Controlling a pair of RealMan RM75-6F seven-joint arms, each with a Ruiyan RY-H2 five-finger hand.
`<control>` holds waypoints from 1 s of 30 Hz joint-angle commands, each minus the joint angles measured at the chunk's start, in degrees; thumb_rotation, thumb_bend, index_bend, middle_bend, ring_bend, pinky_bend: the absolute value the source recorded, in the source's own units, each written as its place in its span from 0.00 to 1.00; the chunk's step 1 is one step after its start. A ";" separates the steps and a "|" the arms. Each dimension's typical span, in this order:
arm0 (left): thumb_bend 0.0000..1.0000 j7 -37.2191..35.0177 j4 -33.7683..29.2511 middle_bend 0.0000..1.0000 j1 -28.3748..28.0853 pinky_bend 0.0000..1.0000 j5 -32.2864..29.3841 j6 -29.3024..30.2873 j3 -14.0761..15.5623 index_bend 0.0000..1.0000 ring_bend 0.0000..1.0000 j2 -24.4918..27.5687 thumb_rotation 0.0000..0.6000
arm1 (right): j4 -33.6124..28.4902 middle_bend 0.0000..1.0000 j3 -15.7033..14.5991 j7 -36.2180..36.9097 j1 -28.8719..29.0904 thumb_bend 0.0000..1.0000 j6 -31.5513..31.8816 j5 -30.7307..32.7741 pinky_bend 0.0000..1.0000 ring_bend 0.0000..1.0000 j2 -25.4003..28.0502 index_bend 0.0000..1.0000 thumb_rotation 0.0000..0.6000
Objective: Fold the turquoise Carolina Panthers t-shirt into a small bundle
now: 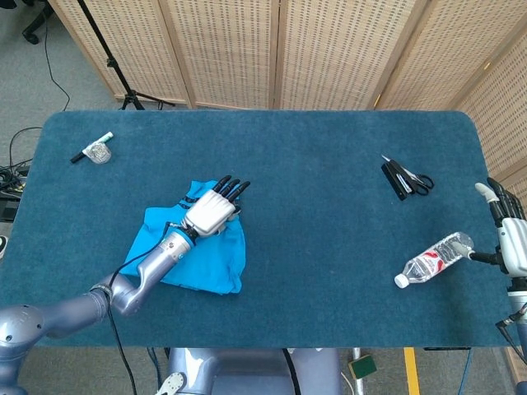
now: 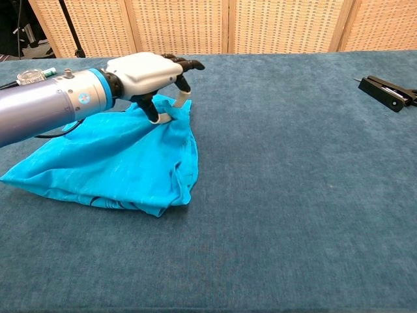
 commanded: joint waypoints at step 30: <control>0.00 -4.90 -8.13 0.00 4.61 0.00 -2.24 6.70 -1.94 0.00 0.00 5.73 1.00 | -0.63 0.00 -0.17 0.49 -0.39 0.00 0.96 -0.82 0.00 0.00 0.48 0.00 1.00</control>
